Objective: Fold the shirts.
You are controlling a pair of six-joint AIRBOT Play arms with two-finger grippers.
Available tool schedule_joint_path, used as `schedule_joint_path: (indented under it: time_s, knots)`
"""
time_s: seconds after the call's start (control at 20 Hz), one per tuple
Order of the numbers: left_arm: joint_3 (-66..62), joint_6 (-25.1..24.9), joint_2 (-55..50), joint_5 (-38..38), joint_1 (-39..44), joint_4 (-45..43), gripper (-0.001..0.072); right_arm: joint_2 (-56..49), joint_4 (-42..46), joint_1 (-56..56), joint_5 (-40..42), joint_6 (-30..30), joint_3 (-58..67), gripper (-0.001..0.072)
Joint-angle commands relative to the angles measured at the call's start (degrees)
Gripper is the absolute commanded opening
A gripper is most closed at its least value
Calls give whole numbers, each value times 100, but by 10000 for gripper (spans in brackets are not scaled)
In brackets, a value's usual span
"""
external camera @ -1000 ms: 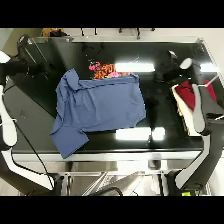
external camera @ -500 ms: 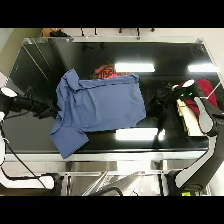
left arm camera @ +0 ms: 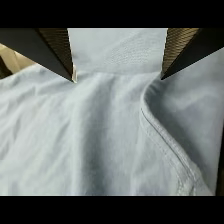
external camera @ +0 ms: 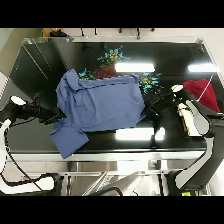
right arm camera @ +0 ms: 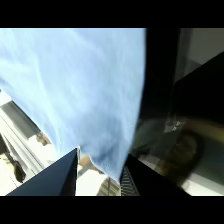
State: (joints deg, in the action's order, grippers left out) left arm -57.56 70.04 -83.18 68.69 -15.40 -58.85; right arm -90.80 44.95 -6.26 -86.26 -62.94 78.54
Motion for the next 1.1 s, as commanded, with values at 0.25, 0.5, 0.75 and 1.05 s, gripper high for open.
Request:
schedule_joint_path:
  time_s: [0.25, 0.5, 0.75, 1.05]
  knots:
    - [39, -13, 17, -1032, 109, -286, 592, 752, -680, 162, 938, 516, -1462, 333]
    - [39, -15, -131, -1241, 511, -310, 591, 761, -918, 411, 1102, 621, -1547, 239]
    - [33, -76, -417, -846, 468, -452, 94, 870, -922, 409, 968, 616, -1547, 151]
    - [-162, -87, 264, -881, -79, -737, 14, 1541, -920, 227, 927, 533, -1537, 18]
